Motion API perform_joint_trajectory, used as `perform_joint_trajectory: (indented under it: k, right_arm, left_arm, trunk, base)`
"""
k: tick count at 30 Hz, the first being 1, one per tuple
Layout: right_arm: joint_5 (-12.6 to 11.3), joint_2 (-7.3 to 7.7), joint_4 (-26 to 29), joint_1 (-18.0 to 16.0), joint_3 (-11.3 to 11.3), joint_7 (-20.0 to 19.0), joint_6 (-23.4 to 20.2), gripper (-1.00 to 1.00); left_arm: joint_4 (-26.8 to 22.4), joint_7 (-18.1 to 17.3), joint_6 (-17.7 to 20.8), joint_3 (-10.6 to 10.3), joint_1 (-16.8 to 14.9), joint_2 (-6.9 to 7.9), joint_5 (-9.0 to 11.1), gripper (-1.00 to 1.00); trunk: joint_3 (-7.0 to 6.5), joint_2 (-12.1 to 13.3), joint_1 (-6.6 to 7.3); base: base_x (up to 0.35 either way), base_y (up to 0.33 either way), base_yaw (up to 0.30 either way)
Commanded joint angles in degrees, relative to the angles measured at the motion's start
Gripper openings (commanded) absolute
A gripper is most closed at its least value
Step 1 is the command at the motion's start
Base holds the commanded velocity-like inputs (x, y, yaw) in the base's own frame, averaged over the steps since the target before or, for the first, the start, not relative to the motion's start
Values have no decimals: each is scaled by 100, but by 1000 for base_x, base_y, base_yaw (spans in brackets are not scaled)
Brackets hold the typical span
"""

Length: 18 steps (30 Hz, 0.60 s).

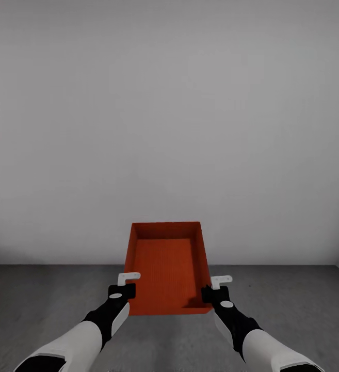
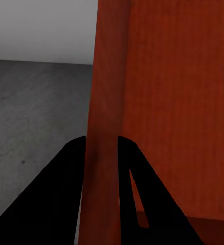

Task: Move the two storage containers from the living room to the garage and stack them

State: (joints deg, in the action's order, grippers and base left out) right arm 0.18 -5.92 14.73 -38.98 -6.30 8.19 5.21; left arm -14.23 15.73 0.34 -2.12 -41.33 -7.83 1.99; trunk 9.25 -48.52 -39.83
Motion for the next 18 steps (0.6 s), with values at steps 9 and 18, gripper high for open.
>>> perform_joint_trajectory:
  k: [9, 18]
  right_arm:
    - [-52, 3, -14, -5, 65, 25, 1, -100]
    - [-51, 3, -14, -5, 67, 25, -1, -100]
  left_arm:
    - [-18, 61, -140, 147, -6, 4, -93, -100]
    - [-18, 61, -140, 146, -5, 4, -93, -100]
  trunk:
    - [91, -7, -1]
    - [174, -7, -1]
  base:
    - [0, 0, 0]
    - [0, 0, 0]
